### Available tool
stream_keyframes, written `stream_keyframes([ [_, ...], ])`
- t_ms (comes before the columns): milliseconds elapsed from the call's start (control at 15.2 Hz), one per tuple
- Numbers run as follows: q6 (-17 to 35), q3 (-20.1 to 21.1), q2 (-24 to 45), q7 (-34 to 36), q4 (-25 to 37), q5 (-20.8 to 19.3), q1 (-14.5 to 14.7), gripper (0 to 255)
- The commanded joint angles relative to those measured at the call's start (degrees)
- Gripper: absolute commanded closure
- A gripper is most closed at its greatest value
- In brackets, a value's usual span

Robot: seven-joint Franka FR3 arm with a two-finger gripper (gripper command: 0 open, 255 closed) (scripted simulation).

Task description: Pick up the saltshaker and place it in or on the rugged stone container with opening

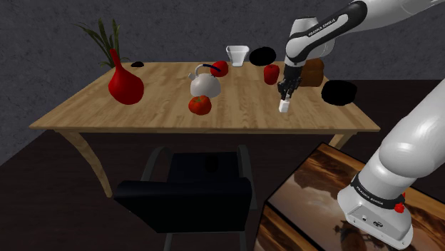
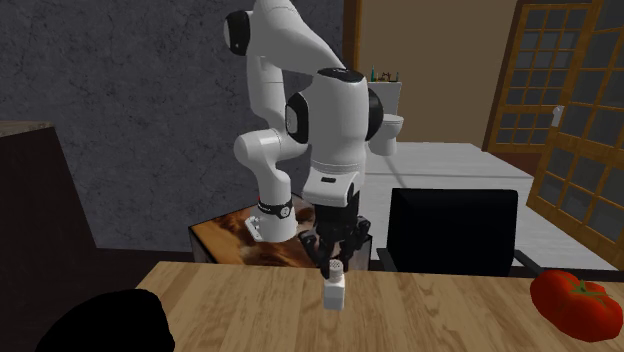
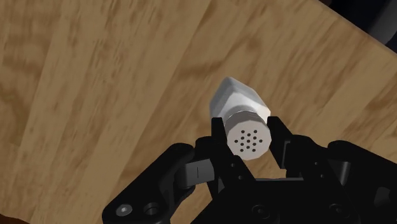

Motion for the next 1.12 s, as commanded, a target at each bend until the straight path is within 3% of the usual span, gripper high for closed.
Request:
stream_keyframes([
  [0, -1.6, 0.1, -0.9, 0.1, 0.7, -0.2, 0.0, 255],
  [1056, -14.3, 0.8, -5.6, 0.8, 8.8, -1.0, 0.0, 255],
])
